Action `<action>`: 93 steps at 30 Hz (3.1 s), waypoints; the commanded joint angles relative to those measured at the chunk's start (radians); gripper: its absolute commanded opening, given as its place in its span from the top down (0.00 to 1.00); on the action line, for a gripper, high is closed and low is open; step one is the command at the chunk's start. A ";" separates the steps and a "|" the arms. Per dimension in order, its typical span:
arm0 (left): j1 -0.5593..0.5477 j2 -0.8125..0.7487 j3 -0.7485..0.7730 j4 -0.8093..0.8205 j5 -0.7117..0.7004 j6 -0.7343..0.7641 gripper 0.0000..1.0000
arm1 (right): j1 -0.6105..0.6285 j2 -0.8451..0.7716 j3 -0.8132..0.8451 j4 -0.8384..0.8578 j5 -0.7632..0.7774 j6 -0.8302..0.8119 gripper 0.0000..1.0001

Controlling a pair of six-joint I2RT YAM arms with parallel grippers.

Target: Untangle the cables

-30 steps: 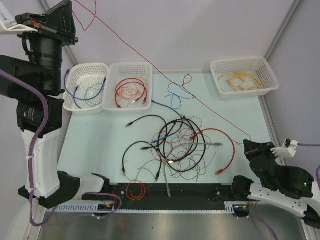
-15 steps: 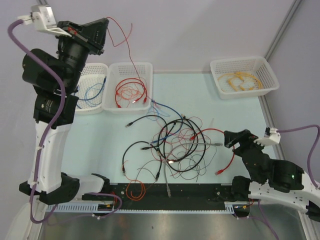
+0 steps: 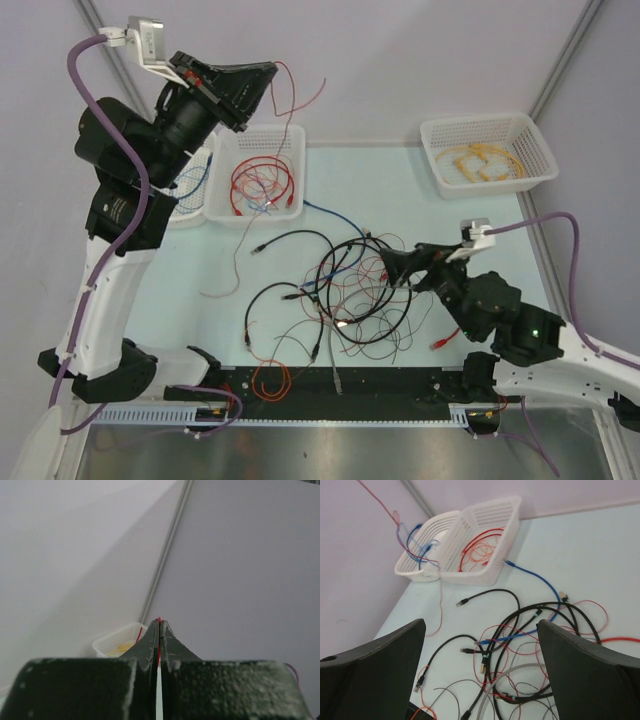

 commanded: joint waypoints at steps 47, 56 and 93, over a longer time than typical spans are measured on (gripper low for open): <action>-0.185 -0.060 -0.128 -0.100 -0.147 0.029 1.00 | -0.361 0.443 0.244 0.549 -0.596 -0.050 1.00; -0.185 -0.326 -0.679 0.171 -0.382 0.011 0.08 | -0.361 0.299 0.403 0.194 -0.507 -0.101 1.00; -0.474 -0.159 -1.217 0.957 0.117 -0.088 0.00 | -0.361 0.286 0.492 0.070 -0.504 -0.061 1.00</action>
